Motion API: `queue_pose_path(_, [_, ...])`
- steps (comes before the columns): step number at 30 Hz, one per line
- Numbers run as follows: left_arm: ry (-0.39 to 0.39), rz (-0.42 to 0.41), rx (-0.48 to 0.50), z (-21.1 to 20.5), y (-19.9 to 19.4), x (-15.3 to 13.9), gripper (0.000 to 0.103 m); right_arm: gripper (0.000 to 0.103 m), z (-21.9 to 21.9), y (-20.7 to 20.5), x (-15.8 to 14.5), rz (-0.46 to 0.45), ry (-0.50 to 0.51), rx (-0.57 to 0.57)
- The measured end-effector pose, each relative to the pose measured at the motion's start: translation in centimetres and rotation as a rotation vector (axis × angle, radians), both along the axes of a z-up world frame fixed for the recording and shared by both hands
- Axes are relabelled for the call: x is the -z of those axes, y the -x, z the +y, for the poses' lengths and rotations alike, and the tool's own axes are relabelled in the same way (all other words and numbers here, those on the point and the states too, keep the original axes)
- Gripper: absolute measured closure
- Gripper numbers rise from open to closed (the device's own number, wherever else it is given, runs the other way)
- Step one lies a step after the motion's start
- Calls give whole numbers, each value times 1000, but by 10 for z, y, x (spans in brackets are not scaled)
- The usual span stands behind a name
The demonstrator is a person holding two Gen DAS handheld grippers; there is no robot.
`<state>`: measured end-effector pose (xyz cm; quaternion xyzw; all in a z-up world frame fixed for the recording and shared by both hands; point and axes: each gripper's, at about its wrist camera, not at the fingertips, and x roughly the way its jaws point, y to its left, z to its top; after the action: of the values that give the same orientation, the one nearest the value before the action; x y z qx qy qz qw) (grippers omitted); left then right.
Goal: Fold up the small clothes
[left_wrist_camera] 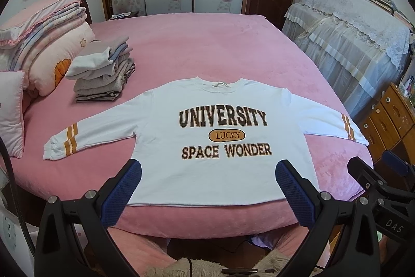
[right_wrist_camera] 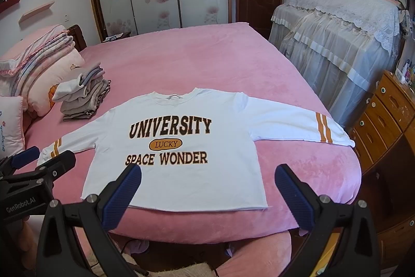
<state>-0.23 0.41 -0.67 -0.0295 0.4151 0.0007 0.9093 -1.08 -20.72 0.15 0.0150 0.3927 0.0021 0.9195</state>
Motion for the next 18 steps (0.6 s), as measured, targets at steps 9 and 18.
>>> queue_pose_path(9, [-1, -8, -2, -2, 1, -1, 0, 0, -1, 0, 2, 1, -2, 0])
queue_pose_path(18, [1, -9, 0, -3, 2, -1, 0, 0, 2, 1, 2, 4, -5, 0])
